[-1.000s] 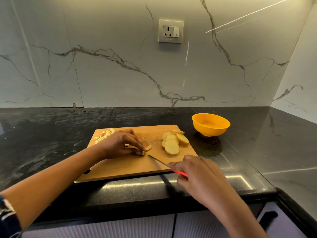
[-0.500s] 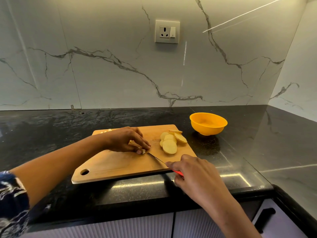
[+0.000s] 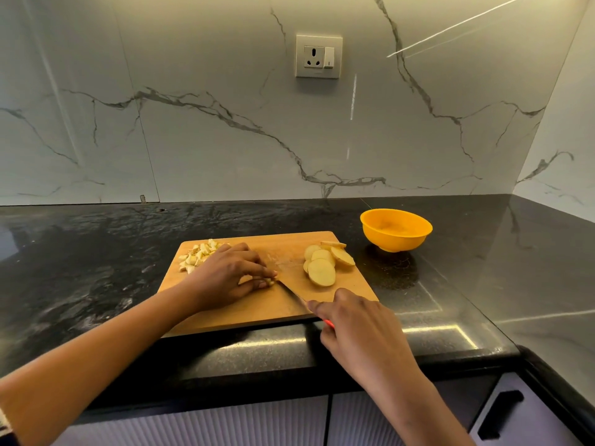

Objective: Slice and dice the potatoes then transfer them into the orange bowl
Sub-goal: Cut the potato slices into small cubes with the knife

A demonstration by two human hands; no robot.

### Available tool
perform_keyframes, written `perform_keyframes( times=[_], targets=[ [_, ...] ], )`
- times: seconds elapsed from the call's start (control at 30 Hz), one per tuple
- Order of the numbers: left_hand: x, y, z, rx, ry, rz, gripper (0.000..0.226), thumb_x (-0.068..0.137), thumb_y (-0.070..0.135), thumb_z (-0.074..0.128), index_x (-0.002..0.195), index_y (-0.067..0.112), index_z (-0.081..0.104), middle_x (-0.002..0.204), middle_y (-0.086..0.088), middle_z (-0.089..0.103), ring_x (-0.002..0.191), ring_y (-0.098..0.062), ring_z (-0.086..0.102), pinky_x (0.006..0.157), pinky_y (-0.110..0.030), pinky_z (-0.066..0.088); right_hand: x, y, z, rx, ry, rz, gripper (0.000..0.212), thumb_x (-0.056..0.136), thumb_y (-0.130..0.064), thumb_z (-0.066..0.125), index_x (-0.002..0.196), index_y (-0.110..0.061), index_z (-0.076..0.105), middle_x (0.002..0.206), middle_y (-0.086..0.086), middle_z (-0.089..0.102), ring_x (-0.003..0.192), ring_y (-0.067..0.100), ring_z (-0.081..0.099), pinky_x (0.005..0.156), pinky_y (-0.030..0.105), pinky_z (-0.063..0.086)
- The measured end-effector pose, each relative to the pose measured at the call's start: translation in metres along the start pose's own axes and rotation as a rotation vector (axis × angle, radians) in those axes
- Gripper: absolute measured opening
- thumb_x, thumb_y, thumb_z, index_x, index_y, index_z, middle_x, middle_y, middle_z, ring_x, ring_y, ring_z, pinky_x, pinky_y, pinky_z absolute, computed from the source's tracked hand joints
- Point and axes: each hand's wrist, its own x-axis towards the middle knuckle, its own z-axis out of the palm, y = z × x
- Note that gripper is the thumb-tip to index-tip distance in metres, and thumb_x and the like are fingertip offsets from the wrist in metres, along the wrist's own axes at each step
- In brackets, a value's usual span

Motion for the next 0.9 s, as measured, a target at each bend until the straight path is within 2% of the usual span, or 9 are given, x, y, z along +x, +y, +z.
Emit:
perform_keyframes(
  times=[0.13, 0.2, 0.3, 0.37, 0.47, 0.53, 0.63, 0.8, 0.9],
  targets=[
    [-0.001, 0.005, -0.002, -0.25, 0.046, -0.173, 0.024, 0.079, 0.05, 0.062, 0.102, 0.047, 0.064, 0.101, 0.014, 0.065, 0.093, -0.005, 0.054, 0.082, -0.038, 0.05, -0.002, -0.001, 0.004, 0.016, 0.011, 0.014, 0.047, 0.099, -0.033, 0.042, 0.144, -0.041, 0.033, 0.115, -0.01, 0.048, 0.102, 0.009, 0.054, 0.07, 0.021, 0.028],
    [-0.001, 0.008, -0.005, -0.301, 0.031, -0.22, 0.024, 0.078, 0.037, 0.071, 0.096, 0.05, 0.062, 0.099, 0.012, 0.061, 0.093, -0.005, 0.054, 0.083, -0.034, 0.05, -0.003, -0.002, 0.006, 0.019, 0.013, 0.018, 0.047, 0.099, -0.032, 0.042, 0.145, -0.041, 0.033, 0.113, -0.01, 0.048, 0.1, 0.009, 0.054, 0.068, 0.021, 0.027],
    [-0.002, 0.007, -0.008, -0.317, 0.009, -0.227, 0.026, 0.076, 0.033, 0.074, 0.095, 0.048, 0.062, 0.096, 0.021, 0.059, 0.094, 0.001, 0.053, 0.082, -0.023, 0.048, -0.002, -0.003, 0.006, 0.026, 0.015, 0.023, 0.047, 0.099, -0.032, 0.042, 0.145, -0.041, 0.033, 0.113, -0.009, 0.047, 0.099, 0.009, 0.054, 0.063, 0.02, 0.027],
    [-0.002, 0.006, -0.011, -0.354, -0.026, -0.244, 0.027, 0.075, 0.033, 0.075, 0.096, 0.044, 0.062, 0.088, 0.033, 0.06, 0.095, 0.009, 0.052, 0.079, -0.01, 0.044, -0.002, -0.004, 0.006, 0.029, 0.017, 0.024, 0.047, 0.099, -0.032, 0.042, 0.145, -0.04, 0.034, 0.115, -0.008, 0.048, 0.101, 0.01, 0.054, 0.067, 0.021, 0.028],
    [0.001, 0.005, -0.018, -0.413, -0.127, -0.248, 0.033, 0.068, 0.049, 0.068, 0.1, 0.045, 0.06, 0.095, 0.049, 0.053, 0.101, 0.018, 0.046, 0.079, 0.001, 0.038, -0.002, -0.005, 0.005, 0.028, 0.015, 0.026, 0.047, 0.1, -0.032, 0.042, 0.145, -0.041, 0.032, 0.116, -0.009, 0.048, 0.102, 0.009, 0.053, 0.071, 0.021, 0.028],
    [0.004, 0.003, -0.022, -0.393, -0.17, -0.24, 0.036, 0.064, 0.056, 0.064, 0.099, 0.046, 0.061, 0.094, 0.042, 0.058, 0.1, 0.012, 0.049, 0.078, -0.001, 0.039, -0.002, -0.006, 0.005, 0.023, 0.013, 0.031, 0.047, 0.1, -0.032, 0.042, 0.145, -0.041, 0.032, 0.115, -0.009, 0.047, 0.103, 0.01, 0.053, 0.071, 0.021, 0.028],
    [0.011, 0.001, -0.022, -0.355, -0.168, -0.236, 0.022, 0.073, 0.038, 0.073, 0.094, 0.038, 0.069, 0.086, 0.024, 0.064, 0.093, 0.003, 0.053, 0.073, -0.009, 0.044, -0.001, -0.007, 0.006, 0.026, 0.01, 0.039, 0.047, 0.099, -0.032, 0.043, 0.145, -0.04, 0.034, 0.115, -0.008, 0.048, 0.104, 0.011, 0.053, 0.072, 0.021, 0.029],
    [0.016, 0.011, -0.019, -0.29, -0.117, -0.239, 0.015, 0.071, 0.043, 0.073, 0.082, 0.044, 0.063, 0.087, 0.018, 0.066, 0.083, -0.004, 0.058, 0.074, -0.024, 0.053, 0.0, -0.009, 0.006, 0.018, 0.007, 0.037, 0.047, 0.1, -0.032, 0.043, 0.145, -0.04, 0.034, 0.117, -0.007, 0.049, 0.104, 0.011, 0.054, 0.071, 0.021, 0.03],
    [0.007, 0.014, -0.018, -0.311, -0.088, -0.279, 0.022, 0.067, 0.051, 0.069, 0.086, 0.046, 0.061, 0.089, 0.019, 0.066, 0.085, -0.003, 0.06, 0.078, -0.022, 0.052, 0.002, -0.009, 0.006, 0.018, -0.003, 0.035, 0.047, 0.099, -0.032, 0.043, 0.145, -0.04, 0.034, 0.117, -0.007, 0.049, 0.104, 0.012, 0.055, 0.071, 0.021, 0.03]
  ],
)
